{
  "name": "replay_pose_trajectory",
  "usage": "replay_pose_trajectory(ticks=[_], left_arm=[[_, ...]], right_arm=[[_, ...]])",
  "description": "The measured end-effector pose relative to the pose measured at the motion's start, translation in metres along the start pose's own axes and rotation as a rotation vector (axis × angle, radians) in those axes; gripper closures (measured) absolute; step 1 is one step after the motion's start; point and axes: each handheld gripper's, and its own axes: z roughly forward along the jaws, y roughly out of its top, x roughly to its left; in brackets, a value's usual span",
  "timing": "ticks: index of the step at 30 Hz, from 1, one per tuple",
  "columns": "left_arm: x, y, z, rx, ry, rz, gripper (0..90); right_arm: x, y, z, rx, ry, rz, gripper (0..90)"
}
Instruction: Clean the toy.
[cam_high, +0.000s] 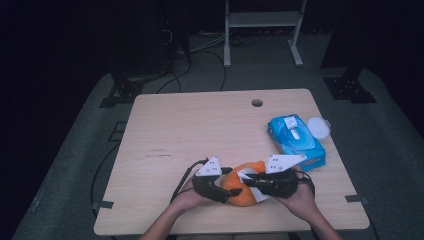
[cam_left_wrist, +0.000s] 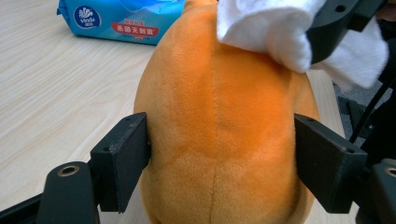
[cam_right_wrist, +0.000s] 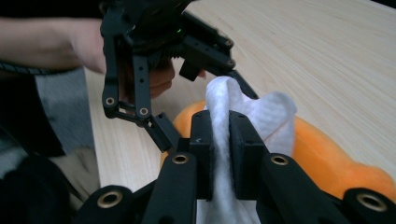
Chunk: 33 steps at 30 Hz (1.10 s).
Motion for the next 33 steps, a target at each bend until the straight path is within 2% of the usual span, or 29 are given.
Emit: replay_pose_trajectory(ticks=[5,9,10,11,13,15,16,17,18,19,20,22,24,27,29,32,33], left_arm=[[0.002,-0.002,-0.003,-0.001,-0.007,-0.008,23.4],[0.003,-0.002,-0.003,-0.005,-0.01,-0.015,23.6],[0.002,-0.002,-0.003,-0.001,-0.008,-0.005,23.6],[0.001,-0.001,-0.002,-0.002,-0.006,0.003,23.6],[-0.004,0.002,-0.001,0.001,0.005,0.027,23.5],[-0.012,0.005,0.002,0.008,0.015,0.076,23.4],[-0.019,0.008,0.004,0.023,0.026,0.131,23.0],[-0.022,0.009,0.005,0.03,0.032,0.159,22.8],[-0.022,0.009,0.005,0.03,0.032,0.159,22.7],[-0.025,0.01,0.005,0.041,0.039,0.18,22.7],[-0.025,0.009,0.005,0.038,0.039,0.175,22.7],[-0.024,0.008,0.004,0.028,0.027,0.161,22.6],[-0.02,0.007,0.004,0.008,0.009,0.135,22.5],[-0.021,0.007,0.005,-0.007,0.008,0.139,21.8],[-0.024,0.008,0.008,-0.005,0.017,0.147,19.2],[-0.028,0.009,0.009,0.003,0.023,0.165,19.2],[-0.029,0.009,0.009,0.008,0.023,0.176,19.2]], right_arm=[[-0.012,-0.004,-0.009,-0.012,-0.028,0.03,80.2],[-0.037,-0.019,-0.026,-0.035,-0.078,0.118,80.1],[-0.047,-0.026,-0.031,-0.03,-0.111,0.155,80.2],[-0.047,-0.026,-0.031,-0.03,-0.111,0.155,80.2],[-0.054,-0.031,-0.033,-0.047,-0.092,0.198,80.2],[-0.051,-0.028,-0.033,-0.058,-0.054,0.204,80.2],[-0.043,-0.021,-0.03,-0.068,-0.016,0.182,80.1],[-0.04,-0.018,-0.028,-0.061,-0.016,0.164,80.1],[-0.04,-0.018,-0.028,-0.061,-0.016,0.164,80.1],[-0.036,-0.015,-0.026,-0.051,-0.021,0.146,80.1],[-0.036,-0.014,-0.024,-0.031,-0.034,0.126,80.2],[-0.038,-0.015,-0.024,-0.032,-0.036,0.133,80.2],[-0.05,-0.026,-0.03,-0.041,-0.043,0.186,79.8],[-0.054,-0.03,-0.032,-0.036,-0.053,0.199,79.8],[-0.05,-0.026,-0.032,-0.035,-0.06,0.189,79.9],[-0.043,-0.02,-0.029,-0.042,-0.041,0.168,79.9],[-0.034,-0.014,-0.024,-0.033,-0.025,0.131,79.8]])
